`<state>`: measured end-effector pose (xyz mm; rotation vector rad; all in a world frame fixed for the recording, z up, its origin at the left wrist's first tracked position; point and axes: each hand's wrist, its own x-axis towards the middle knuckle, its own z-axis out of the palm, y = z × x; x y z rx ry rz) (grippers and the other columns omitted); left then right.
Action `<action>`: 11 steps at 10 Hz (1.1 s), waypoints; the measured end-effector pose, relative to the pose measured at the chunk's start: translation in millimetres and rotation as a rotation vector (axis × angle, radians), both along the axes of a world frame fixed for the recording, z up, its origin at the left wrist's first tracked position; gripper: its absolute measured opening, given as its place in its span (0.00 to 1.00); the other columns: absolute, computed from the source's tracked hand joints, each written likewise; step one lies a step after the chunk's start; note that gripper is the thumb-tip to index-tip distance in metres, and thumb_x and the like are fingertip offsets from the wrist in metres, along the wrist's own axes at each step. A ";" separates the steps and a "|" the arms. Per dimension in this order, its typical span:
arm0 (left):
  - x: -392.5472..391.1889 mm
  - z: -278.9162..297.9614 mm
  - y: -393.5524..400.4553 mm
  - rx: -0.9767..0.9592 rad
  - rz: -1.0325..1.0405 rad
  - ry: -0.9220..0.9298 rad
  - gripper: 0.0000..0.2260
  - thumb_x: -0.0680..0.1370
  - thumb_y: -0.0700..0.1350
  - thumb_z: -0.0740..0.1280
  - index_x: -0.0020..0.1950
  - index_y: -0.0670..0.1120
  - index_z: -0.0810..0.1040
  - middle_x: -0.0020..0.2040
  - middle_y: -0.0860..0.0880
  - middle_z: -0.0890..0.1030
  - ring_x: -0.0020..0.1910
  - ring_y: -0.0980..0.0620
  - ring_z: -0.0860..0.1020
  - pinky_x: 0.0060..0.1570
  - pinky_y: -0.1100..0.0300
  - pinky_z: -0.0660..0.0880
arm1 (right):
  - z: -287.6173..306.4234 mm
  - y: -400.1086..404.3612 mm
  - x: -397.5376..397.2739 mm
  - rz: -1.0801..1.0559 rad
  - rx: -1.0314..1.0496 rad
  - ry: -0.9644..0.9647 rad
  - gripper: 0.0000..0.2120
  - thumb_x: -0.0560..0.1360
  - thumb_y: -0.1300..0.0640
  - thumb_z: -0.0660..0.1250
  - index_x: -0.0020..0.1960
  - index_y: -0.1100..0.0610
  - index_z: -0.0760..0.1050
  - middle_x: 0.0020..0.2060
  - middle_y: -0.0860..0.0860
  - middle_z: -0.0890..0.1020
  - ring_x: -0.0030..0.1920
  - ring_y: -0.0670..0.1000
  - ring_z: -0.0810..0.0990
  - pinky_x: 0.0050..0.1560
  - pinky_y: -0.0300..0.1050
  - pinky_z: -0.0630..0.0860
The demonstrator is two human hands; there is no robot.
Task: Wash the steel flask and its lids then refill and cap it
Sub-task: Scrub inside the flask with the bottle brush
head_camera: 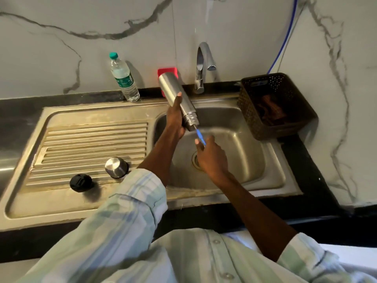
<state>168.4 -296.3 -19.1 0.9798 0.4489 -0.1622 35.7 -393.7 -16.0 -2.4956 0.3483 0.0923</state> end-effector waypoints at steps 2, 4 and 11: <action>7.6 -3.9 19.2 0.004 0.078 0.029 0.29 0.74 0.55 0.74 0.67 0.38 0.73 0.44 0.42 0.81 0.39 0.45 0.81 0.46 0.47 0.81 | -4.1 12.1 -5.1 0.005 -0.200 -0.044 0.14 0.84 0.53 0.51 0.60 0.57 0.72 0.51 0.58 0.82 0.51 0.62 0.80 0.48 0.51 0.71; 10.6 -7.7 35.1 -0.061 0.016 -0.004 0.25 0.76 0.54 0.72 0.64 0.38 0.72 0.38 0.43 0.80 0.35 0.45 0.80 0.41 0.49 0.81 | 3.5 17.1 0.1 -0.271 1.630 0.485 0.15 0.83 0.53 0.52 0.43 0.59 0.71 0.23 0.48 0.63 0.17 0.44 0.59 0.18 0.36 0.53; 12.3 9.4 46.1 0.034 0.066 -0.067 0.26 0.75 0.53 0.74 0.64 0.38 0.72 0.47 0.40 0.81 0.38 0.45 0.82 0.41 0.50 0.81 | 6.6 37.8 15.7 0.060 0.070 0.073 0.18 0.84 0.46 0.52 0.58 0.58 0.73 0.43 0.56 0.79 0.42 0.59 0.80 0.39 0.50 0.70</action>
